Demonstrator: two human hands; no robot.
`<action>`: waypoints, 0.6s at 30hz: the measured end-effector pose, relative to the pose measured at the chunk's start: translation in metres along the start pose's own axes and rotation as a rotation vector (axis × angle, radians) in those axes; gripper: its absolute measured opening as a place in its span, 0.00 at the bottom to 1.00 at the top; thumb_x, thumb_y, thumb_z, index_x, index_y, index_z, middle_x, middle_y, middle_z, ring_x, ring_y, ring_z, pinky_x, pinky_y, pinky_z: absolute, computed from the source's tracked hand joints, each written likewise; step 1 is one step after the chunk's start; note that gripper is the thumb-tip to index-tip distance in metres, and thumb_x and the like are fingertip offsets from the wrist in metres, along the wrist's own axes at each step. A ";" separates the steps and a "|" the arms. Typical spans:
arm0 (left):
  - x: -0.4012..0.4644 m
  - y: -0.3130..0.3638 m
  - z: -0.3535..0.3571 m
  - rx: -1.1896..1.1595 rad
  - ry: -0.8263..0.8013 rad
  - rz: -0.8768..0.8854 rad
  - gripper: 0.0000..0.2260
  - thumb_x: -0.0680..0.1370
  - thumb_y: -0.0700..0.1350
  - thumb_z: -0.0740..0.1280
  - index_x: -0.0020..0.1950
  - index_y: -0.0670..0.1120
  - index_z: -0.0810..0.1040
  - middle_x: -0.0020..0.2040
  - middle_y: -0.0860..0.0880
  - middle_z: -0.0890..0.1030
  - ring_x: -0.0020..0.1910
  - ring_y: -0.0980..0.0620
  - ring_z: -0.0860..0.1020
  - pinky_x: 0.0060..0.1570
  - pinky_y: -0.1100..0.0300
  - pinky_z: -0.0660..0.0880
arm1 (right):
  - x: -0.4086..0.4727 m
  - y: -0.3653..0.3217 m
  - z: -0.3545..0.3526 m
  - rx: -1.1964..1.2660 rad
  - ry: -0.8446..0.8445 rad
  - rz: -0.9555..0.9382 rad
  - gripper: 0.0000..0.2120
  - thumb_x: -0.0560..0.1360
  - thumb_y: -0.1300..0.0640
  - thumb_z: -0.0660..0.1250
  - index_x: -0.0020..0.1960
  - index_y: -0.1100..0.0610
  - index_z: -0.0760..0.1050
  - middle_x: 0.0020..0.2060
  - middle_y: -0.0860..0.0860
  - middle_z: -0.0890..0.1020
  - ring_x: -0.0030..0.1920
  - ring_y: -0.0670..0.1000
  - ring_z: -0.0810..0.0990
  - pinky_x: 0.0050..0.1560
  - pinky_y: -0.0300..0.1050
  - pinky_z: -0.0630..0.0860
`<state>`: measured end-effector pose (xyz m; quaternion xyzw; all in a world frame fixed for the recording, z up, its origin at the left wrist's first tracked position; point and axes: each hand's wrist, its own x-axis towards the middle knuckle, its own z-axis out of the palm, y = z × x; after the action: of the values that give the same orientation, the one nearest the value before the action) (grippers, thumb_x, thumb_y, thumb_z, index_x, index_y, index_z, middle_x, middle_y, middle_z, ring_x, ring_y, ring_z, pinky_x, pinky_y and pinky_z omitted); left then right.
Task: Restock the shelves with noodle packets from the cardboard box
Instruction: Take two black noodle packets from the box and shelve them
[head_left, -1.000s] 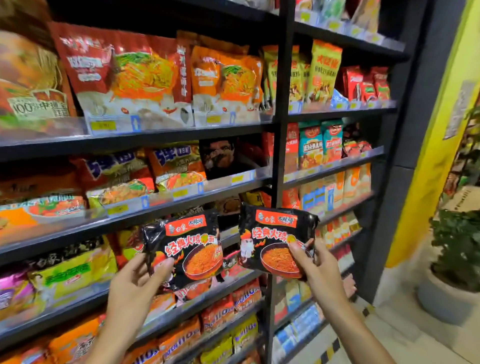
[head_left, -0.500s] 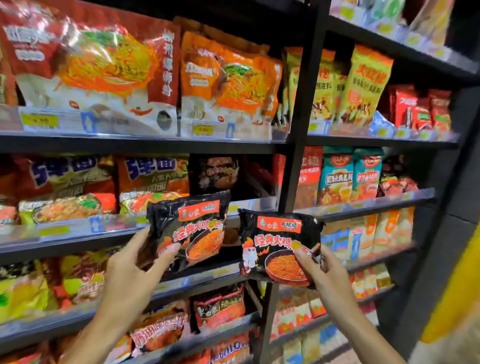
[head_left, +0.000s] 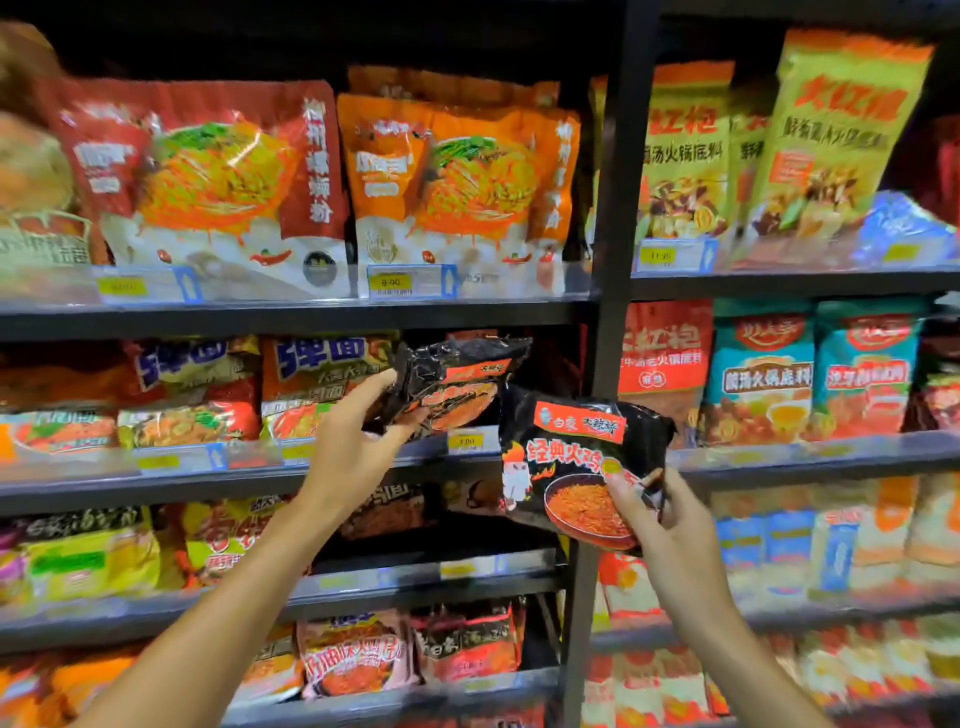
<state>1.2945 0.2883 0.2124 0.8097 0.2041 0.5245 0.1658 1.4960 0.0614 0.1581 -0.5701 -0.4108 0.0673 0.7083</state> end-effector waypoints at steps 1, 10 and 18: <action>0.005 0.003 0.004 0.008 0.020 0.015 0.19 0.75 0.43 0.74 0.64 0.42 0.78 0.57 0.49 0.83 0.55 0.55 0.79 0.56 0.72 0.72 | 0.005 0.001 -0.002 -0.003 -0.013 -0.010 0.09 0.77 0.50 0.69 0.42 0.54 0.76 0.35 0.53 0.79 0.39 0.45 0.75 0.42 0.44 0.73; 0.037 0.002 0.046 0.019 -0.096 0.068 0.18 0.77 0.40 0.72 0.66 0.47 0.77 0.61 0.62 0.78 0.63 0.65 0.74 0.64 0.68 0.71 | 0.017 0.020 -0.012 -0.024 -0.050 0.004 0.11 0.76 0.48 0.68 0.39 0.52 0.73 0.32 0.49 0.79 0.34 0.44 0.75 0.37 0.38 0.70; 0.072 -0.021 0.075 -0.071 -0.149 -0.355 0.16 0.77 0.43 0.72 0.63 0.43 0.79 0.51 0.50 0.82 0.51 0.54 0.80 0.50 0.65 0.75 | 0.020 0.033 -0.005 -0.003 -0.059 0.043 0.08 0.75 0.43 0.68 0.47 0.48 0.78 0.44 0.58 0.83 0.49 0.62 0.81 0.52 0.62 0.77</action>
<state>1.3862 0.3384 0.2291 0.7914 0.3123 0.4324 0.2988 1.5245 0.0806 0.1403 -0.5778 -0.4189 0.0987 0.6935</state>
